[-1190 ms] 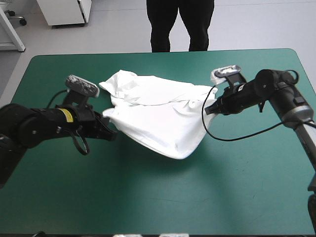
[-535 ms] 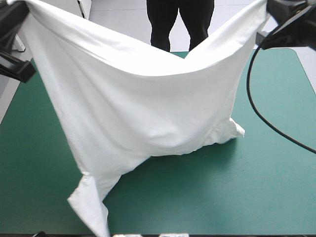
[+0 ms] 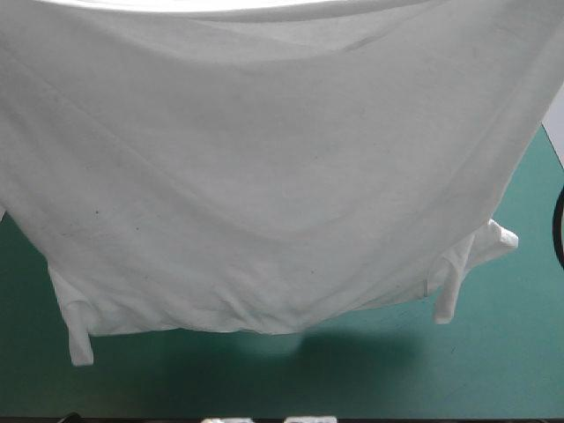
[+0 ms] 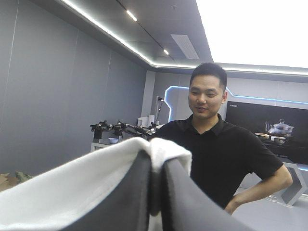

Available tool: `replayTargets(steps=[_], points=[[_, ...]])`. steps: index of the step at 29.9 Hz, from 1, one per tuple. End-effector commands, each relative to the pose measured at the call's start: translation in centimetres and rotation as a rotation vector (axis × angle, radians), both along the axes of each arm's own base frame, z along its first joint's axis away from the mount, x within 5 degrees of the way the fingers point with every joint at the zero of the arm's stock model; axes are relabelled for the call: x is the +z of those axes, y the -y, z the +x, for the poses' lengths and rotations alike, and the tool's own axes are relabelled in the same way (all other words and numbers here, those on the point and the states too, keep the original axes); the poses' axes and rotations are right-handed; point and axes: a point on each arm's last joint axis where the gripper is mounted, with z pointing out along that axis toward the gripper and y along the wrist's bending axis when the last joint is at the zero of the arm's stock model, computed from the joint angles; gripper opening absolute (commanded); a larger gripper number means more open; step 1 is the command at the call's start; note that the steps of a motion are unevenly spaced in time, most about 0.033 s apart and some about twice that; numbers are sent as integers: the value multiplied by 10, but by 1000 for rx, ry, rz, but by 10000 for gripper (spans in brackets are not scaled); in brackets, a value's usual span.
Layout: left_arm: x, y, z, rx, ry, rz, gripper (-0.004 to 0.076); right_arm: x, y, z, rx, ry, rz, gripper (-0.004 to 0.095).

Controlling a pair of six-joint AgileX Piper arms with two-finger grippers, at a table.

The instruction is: Fold the cloth

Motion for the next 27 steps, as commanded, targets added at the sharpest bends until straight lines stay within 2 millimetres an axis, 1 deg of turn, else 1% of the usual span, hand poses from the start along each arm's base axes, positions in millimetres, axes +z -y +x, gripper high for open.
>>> replayTargets(steps=[1,3,5,8,10,11,13,15,16,18,20,22,25,27], points=[[9,1,2,4,98,-42,-9,9,1,3,-15,95,33,-17],[9,8,18,39,106,-29,-9,9,-1,12,-10,91,46,-17],[7,22,48,101,106,-1,-9,7,-4,31,-4,64,69,-17],[-2,46,98,125,60,8,-9,0,-11,73,-3,11,92,-17],[-13,64,138,147,36,24,-9,-5,-18,105,3,-9,114,-17],[-18,69,154,156,24,23,-9,-8,-20,118,1,-15,116,-17],[-28,76,193,154,-10,-7,-9,-17,-26,149,-3,-34,118,-17],[-29,74,216,140,-2,-63,-8,-23,-31,172,-7,-23,128,-17],[-27,71,224,134,21,-94,-8,-23,-32,180,-9,5,140,-17],[-22,68,232,125,77,-135,-9,-20,-33,189,-19,75,150,-17],[-16,63,232,129,142,-166,-9,-13,-31,189,-42,163,147,-17],[-13,57,231,138,167,-183,-9,-9,-29,187,-80,210,130,-17],[-11,53,229,111,169,-216,-9,-8,-28,188,-107,223,123,-17],[-11,52,230,115,160,-214,-9,-12,-27,195,-123,195,108,-17]])
